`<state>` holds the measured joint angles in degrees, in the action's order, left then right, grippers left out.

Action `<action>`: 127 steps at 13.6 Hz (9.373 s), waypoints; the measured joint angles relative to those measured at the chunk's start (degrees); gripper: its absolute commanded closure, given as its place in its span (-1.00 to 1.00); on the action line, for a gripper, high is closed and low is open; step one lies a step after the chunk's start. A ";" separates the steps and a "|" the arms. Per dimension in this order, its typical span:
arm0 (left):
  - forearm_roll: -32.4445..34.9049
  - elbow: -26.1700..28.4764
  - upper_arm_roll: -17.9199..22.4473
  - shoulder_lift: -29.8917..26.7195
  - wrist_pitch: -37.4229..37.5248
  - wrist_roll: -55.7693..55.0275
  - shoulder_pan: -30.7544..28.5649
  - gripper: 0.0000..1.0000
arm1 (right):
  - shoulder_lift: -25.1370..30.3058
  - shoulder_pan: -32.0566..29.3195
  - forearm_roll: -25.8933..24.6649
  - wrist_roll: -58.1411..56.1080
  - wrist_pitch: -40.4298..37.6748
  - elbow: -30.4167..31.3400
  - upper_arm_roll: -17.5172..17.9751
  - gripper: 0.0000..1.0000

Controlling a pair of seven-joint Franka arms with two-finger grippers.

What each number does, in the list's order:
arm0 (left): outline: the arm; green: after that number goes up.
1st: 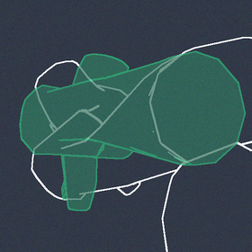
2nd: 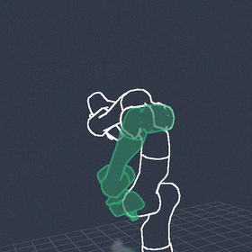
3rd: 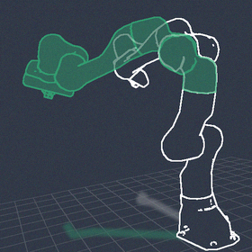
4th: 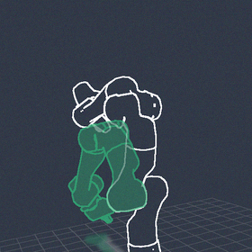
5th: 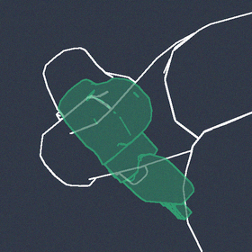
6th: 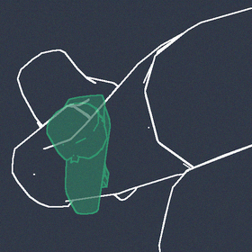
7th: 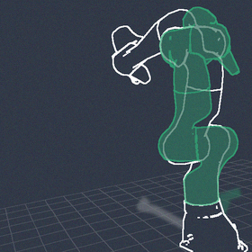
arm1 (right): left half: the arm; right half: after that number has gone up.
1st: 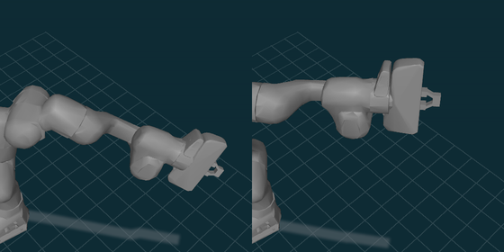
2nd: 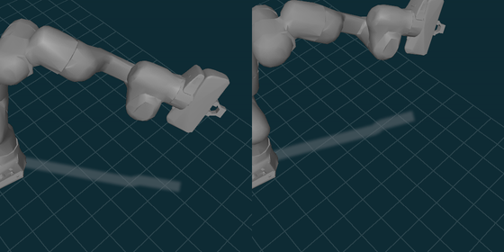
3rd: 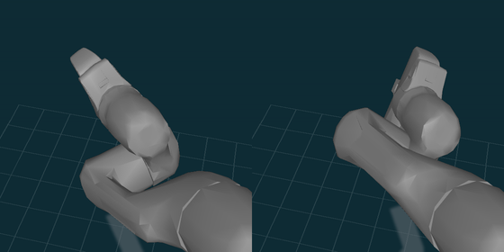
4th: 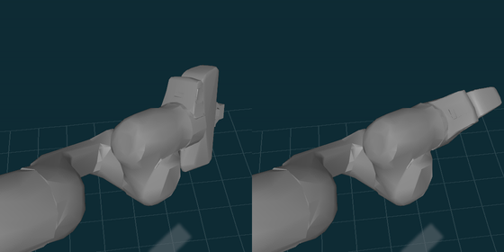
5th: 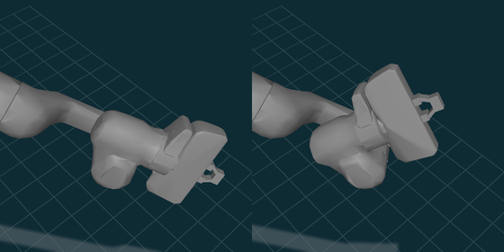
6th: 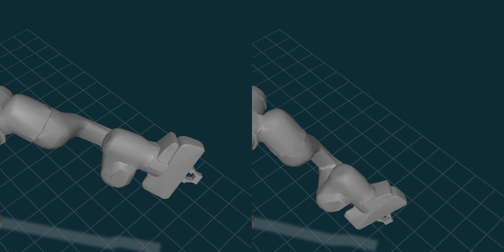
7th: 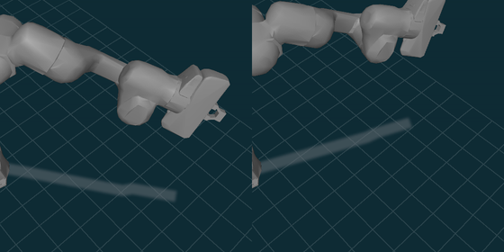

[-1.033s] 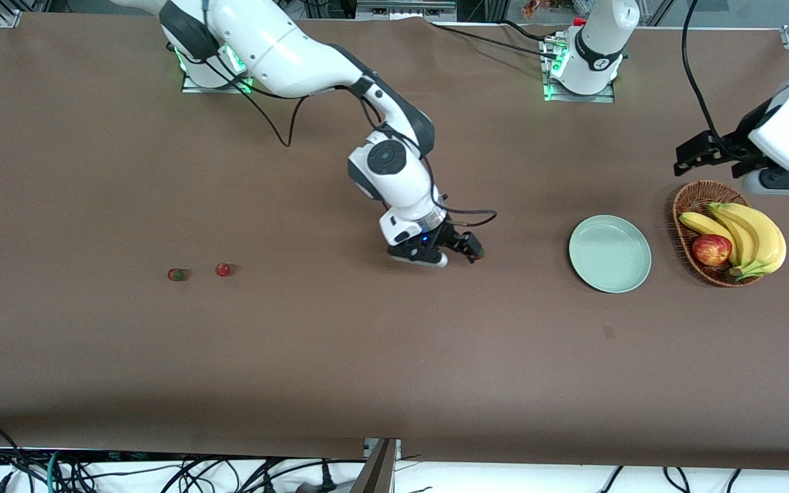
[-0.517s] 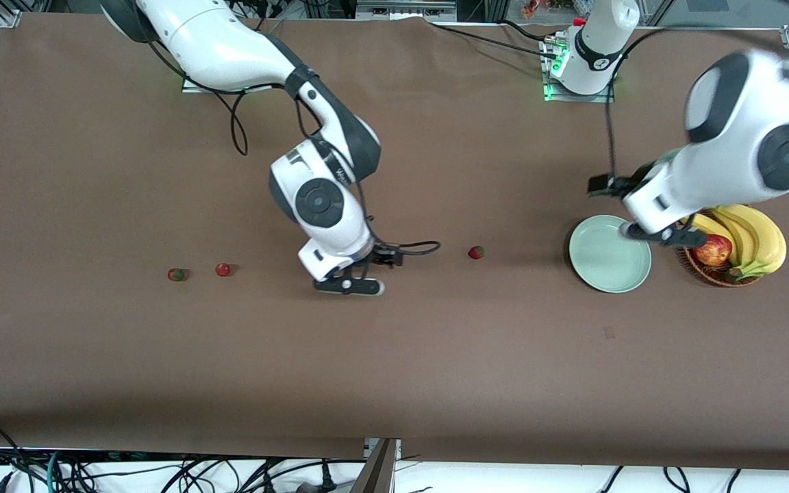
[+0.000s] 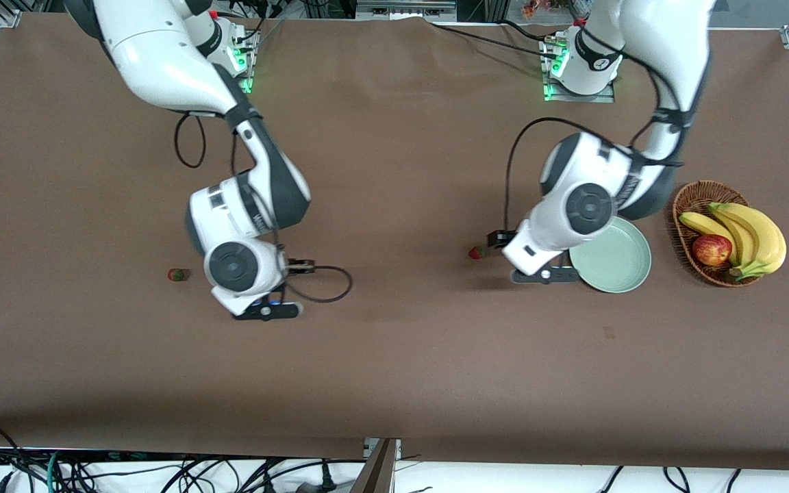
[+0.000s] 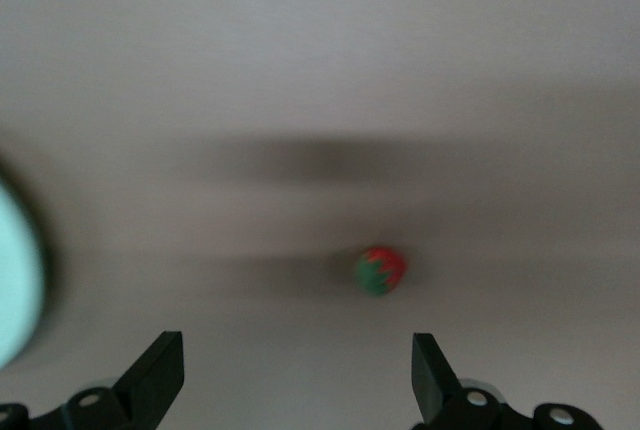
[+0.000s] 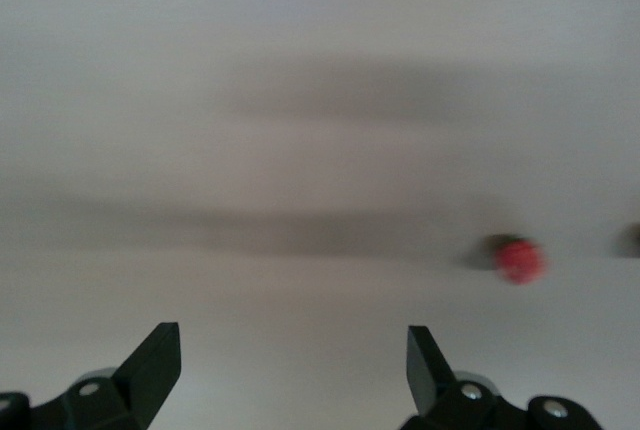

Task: Collect all strawberries into plate
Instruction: 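Grasp the strawberry with the left gripper while the right gripper returns, then place the strawberry on the plate while the right gripper grasps another, then carry the second strawberry toward the plate and release it on the table, then reach the left gripper to the second strawberry and grasp it, then lower the strawberry onto the plate while the right gripper grasps another, then carry the third strawberry toward the plate and release it on the table, then grasp the third strawberry with the left gripper while the right gripper withdraws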

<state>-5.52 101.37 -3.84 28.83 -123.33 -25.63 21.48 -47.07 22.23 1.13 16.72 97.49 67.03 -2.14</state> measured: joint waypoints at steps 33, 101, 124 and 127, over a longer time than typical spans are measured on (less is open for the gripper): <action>11.59 14.36 2.31 -3.17 -3.57 33.87 -23.15 0.80 | 4.98 -5.84 10.59 -11.41 19.92 23.43 0.01 0.96; 13.21 4.33 -5.05 5.01 -2.73 38.96 -31.55 -1.00 | 3.91 1.96 11.80 -18.26 16.15 19.45 -9.88 0.88; 9.70 3.75 -14.00 -0.48 2.52 7.02 -24.53 -1.00 | -4.91 23.97 18.81 31.29 38.28 3.18 -2.07 -1.00; 6.58 3.80 -14.99 -0.43 2.28 -0.35 -22.43 -1.00 | 1.08 15.21 18.22 18.69 22.33 2.56 -2.32 -1.00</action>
<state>1.05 105.17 -18.83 28.40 -121.05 -25.98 -0.95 -45.99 37.44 19.35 35.41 119.82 69.59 -4.46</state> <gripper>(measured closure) 0.000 0.000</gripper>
